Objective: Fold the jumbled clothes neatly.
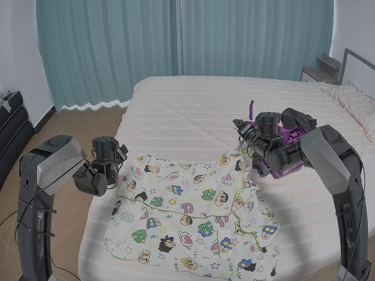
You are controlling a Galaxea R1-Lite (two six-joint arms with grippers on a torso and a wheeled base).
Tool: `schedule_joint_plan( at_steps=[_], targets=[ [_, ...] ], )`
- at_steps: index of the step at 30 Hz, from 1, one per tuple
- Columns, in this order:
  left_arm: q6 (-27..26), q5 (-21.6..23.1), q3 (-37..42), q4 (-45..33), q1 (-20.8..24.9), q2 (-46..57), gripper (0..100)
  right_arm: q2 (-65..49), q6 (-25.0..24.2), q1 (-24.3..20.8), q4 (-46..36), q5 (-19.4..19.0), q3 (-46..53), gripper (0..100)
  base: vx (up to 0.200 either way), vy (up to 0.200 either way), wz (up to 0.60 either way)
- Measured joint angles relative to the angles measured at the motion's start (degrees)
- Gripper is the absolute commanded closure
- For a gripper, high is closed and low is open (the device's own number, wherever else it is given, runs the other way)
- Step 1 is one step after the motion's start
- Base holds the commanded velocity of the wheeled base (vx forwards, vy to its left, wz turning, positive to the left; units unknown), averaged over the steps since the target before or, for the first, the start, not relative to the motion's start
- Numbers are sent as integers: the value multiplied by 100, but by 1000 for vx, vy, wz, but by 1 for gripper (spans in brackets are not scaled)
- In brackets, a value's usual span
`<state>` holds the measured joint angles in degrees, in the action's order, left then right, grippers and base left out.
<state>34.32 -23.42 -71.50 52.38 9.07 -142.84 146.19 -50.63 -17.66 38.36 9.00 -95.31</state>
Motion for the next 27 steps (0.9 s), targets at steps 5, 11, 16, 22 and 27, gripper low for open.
schedule_joint_plan(
  at_steps=[5, 11, 16, 22, 27],
  targets=[
    [6, -1, -101, -137, -169, -72, 0, 87, -74, -66, -174, -9, -111, 0, 0, 0, 0],
    [137, -1, 174, -134, -200, 30, 0, 108, -211, -188, -286, 39, -386, 0, 0, 0, 0],
    [268, 10, 649, -134, -216, 375, 0, 95, -874, -154, -656, 60, -784, 0, 0, 0, 0],
    [315, 22, 1165, -115, -210, 817, 0, 207, -1035, -102, -2306, 211, -1407, 0, 0, 0, 0],
    [463, 57, 1621, -101, -210, 1204, 0, 362, -1008, -63, -3708, 296, -1704, 0, 0, 0, 0]
  ],
)
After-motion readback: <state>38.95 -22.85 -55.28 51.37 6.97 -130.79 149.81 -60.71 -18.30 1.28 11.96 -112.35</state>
